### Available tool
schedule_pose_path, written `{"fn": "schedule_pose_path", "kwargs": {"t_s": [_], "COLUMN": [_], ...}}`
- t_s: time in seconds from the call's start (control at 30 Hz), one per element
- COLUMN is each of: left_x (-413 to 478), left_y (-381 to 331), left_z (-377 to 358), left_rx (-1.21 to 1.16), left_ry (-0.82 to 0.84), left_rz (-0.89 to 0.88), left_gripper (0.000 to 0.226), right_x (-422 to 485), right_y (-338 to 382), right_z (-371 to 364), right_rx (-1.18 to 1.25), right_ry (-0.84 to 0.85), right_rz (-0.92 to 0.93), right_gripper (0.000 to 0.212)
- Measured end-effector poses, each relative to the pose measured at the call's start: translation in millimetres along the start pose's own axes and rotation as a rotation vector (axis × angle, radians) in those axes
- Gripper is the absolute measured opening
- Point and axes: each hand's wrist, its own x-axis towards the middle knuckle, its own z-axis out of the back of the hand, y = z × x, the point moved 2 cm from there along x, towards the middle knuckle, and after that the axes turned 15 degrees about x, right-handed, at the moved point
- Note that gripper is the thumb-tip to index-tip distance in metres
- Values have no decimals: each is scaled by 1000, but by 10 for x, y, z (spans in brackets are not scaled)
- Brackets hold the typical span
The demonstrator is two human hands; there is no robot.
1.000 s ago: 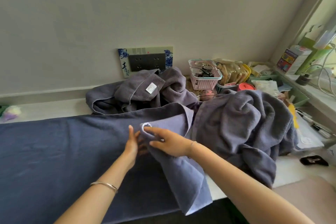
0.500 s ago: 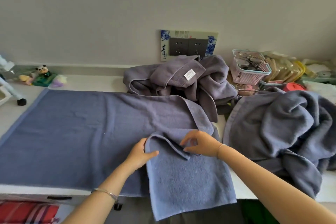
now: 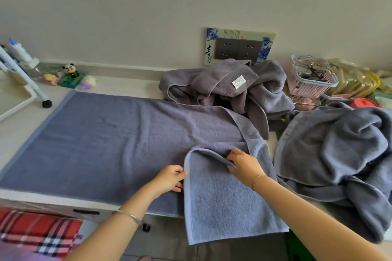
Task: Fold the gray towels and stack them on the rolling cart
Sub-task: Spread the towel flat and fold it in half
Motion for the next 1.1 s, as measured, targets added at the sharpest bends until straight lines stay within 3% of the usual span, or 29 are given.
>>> {"fn": "schedule_pose_path", "kwargs": {"t_s": [0.1,0.17,0.27,0.37,0.47,0.8,1.1], "left_x": [-95,-149,-262,-398,-566,-885,-957], "left_y": [-74,-103,-161,-265,-368,-85,841], "left_z": [33,91,263,503,879,2144,3162], "left_rx": [-47,-100,-185,-230,-274,-319,-413], "left_ry": [73,92,120,155,166,157,71], "left_rz": [-36,-92,-182,-244,-284,-322,-252], "left_gripper": [23,21,18,19,21,34,32], "right_x": [5,-9,-23,-6,150,1153,2027], "right_y": [39,38,137,465,988,2505,3727], "right_z": [63,178,574,1089,1473,1647,1014], "right_rx": [-81,76,415,533,546,529,495], "right_ry": [0,-29,-300,-590,-689,-551,-356], "right_rz": [-50,-113,-125,-61,69,351,448], "right_gripper": [22,17,15,9,13,15,15]}}
